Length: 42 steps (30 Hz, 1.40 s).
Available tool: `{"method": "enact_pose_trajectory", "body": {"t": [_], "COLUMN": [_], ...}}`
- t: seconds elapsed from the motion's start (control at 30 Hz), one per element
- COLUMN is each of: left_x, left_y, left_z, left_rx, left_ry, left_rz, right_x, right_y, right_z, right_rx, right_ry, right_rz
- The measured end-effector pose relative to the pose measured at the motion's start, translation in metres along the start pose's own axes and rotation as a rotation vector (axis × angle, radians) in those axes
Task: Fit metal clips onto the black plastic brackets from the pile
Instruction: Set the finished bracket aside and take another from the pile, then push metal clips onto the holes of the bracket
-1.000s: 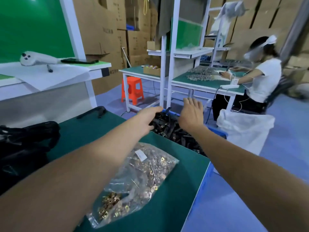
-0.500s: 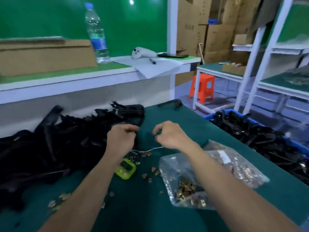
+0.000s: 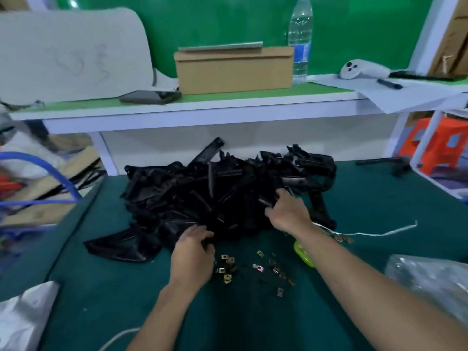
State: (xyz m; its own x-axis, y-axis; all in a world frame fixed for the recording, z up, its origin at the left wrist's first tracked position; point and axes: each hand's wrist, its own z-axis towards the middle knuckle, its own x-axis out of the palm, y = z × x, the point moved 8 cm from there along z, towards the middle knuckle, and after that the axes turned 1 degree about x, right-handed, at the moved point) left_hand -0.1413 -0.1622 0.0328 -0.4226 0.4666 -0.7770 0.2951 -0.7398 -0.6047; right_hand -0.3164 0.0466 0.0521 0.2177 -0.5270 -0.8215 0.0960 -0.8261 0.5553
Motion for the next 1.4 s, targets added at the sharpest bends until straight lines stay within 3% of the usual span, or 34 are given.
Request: {"method": "enact_pose_trajectory", "body": {"t": [0.17,0.37,0.57,0.7,0.83,1.0,1.17,1.3,1.33,1.4], "left_x": [0.030,0.045,0.044,0.039,0.029,0.030,0.029,0.007,0.006,0.011], "left_y": [-0.008,-0.013,-0.017,-0.020,-0.029,-0.049,-0.032,-0.034,-0.034,-0.029], "left_z": [-0.023,-0.021,-0.023,-0.025,-0.035,-0.047,-0.046,-0.047,-0.046,-0.044], "left_rx": [0.157,0.214,0.224,0.183,0.134,0.209,0.099,0.191,0.210,0.190], "left_ry": [0.050,0.192,0.144,0.079,0.075,0.158,-0.015,-0.212,-0.203,-0.151], "left_rz": [0.061,-0.016,-0.070,-0.132,-0.454,-0.644,-0.814,-0.727,-0.731,-0.985], "right_x": [-0.019,0.001,-0.027,-0.028,0.001,0.052,0.064,0.061,0.056,0.048], "right_y": [-0.005,-0.016,-0.031,-0.036,-0.031,-0.029,-0.021,-0.017,-0.020,-0.029], "right_z": [0.012,0.037,0.013,-0.046,-0.102,-0.122,-0.132,-0.141,-0.140,-0.135], "right_rx": [0.095,0.228,0.214,0.073,-0.024,0.053,-0.078,-0.179,-0.175,-0.110], "right_ry": [-0.362,-0.144,-0.374,-0.370,-0.168,0.185,0.318,0.659,0.700,0.720], "right_rz": [0.141,0.181,0.583,0.911,1.160,1.426,1.317,1.424,1.441,1.521]}}
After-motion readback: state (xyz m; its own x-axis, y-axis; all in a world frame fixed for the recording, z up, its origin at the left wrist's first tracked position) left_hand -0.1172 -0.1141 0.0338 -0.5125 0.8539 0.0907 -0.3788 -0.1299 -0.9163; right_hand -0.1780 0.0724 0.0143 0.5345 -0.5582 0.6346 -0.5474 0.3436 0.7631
